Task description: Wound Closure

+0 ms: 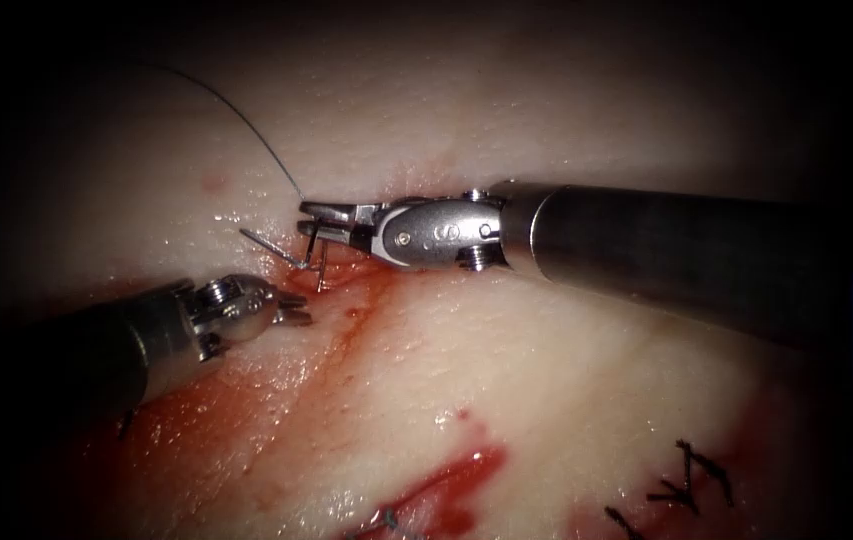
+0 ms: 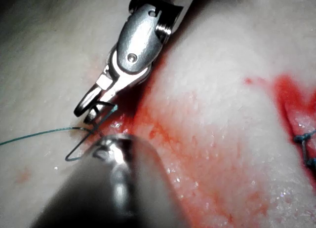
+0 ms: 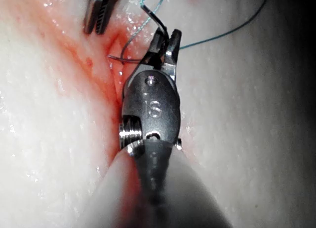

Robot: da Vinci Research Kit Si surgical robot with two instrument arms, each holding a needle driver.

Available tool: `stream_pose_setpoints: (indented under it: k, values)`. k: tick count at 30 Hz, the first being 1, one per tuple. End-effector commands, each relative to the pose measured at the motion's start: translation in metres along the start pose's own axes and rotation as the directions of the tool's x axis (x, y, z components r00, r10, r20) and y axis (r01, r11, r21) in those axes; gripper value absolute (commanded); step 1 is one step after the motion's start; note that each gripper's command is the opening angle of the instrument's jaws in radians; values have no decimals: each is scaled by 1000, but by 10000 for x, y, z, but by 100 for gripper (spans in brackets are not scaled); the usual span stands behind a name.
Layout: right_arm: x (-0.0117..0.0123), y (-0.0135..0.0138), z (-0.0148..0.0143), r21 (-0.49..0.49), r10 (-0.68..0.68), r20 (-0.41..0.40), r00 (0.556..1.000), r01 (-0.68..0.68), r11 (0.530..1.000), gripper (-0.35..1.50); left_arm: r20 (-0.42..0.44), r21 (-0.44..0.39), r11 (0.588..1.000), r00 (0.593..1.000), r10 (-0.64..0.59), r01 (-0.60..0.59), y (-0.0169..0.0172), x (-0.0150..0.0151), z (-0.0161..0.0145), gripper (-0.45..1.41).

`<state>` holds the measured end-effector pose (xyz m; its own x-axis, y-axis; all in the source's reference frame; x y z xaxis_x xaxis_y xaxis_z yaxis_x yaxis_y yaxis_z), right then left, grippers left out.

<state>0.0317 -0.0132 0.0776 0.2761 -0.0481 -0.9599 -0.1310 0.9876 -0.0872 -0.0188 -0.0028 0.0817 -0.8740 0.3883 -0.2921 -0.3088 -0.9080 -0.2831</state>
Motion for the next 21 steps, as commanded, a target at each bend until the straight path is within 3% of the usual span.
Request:
stream_pose_setpoints:
  k: [1,8,21]
  values:
    - [-1,5,10,9,-1,12,1000,1,1000,-35,1,4,1000,1000,3,-3,-2,6,4,25]
    - [-1,5,10,11,-12,30,999,12,1000,-35,9,26,1000,1000,14,-15,21,11,3,17]
    - [-2,9,9,89,-13,67,998,7,996,-35,-13,9,1000,1000,27,-27,41,20,27,14]
